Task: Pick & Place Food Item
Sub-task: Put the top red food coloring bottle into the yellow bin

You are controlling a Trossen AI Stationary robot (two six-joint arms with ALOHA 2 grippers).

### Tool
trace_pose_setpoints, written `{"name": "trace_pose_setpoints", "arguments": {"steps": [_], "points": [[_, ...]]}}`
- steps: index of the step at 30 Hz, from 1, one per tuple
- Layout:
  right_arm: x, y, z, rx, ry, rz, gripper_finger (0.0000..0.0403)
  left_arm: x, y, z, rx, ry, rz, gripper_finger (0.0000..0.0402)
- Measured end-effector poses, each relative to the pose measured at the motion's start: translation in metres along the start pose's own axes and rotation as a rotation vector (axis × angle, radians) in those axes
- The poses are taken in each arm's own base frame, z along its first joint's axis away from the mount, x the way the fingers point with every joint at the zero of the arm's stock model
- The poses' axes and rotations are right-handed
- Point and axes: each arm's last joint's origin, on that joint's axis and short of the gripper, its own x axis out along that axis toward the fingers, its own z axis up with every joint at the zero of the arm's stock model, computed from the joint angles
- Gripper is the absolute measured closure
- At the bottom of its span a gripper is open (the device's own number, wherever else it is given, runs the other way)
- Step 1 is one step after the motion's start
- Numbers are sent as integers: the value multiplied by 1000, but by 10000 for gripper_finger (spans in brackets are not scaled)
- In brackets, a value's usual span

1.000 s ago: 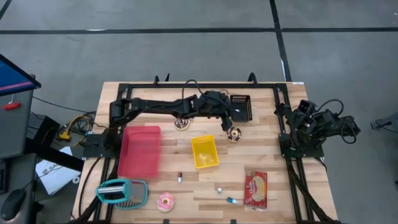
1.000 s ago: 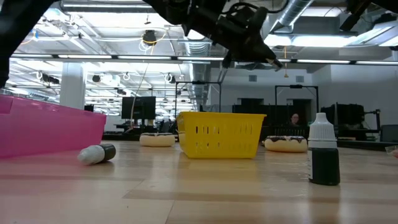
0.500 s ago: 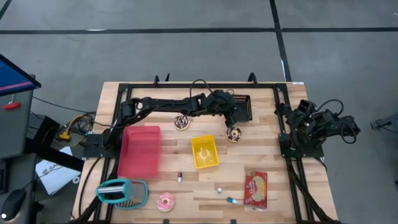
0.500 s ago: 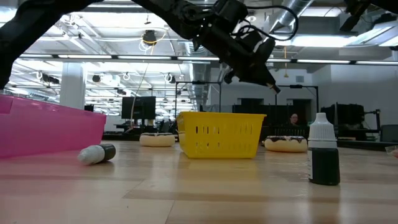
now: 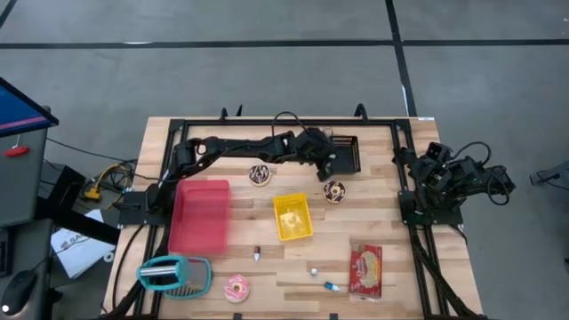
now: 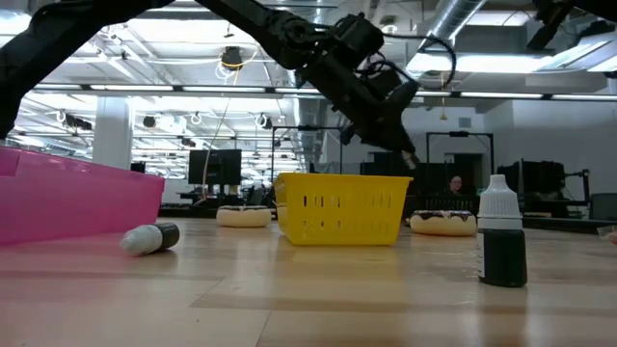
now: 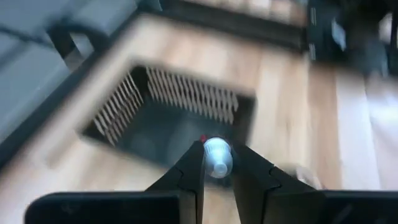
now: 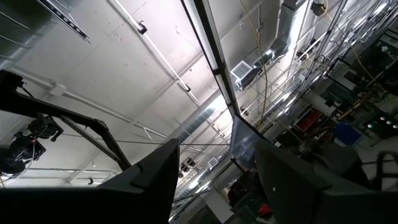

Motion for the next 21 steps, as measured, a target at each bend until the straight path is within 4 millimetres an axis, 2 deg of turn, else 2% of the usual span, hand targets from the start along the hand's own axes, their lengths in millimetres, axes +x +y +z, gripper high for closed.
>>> {"name": "trace_pose_setpoints", "arguments": {"steps": [6, 11, 17, 19, 21], "points": [[0, -1, -1, -12, 8, -5, 200, -22, -33, -14, 171, 215, -113, 355], [0, 0, -1, -14, 14, 5, 200, -57, -65, -20, 273, 359, -171, 355], [0, 0, -2, -16, 19, 6, 200, -113, -94, -27, 335, 342, -167, 355], [0, -1, -2, -17, 22, 4, 200, -127, -98, -33, 330, 331, -165, 355], [1, -1, -3, -20, 27, 1, 200, -132, -98, -44, 316, 331, -160, 355]]}}
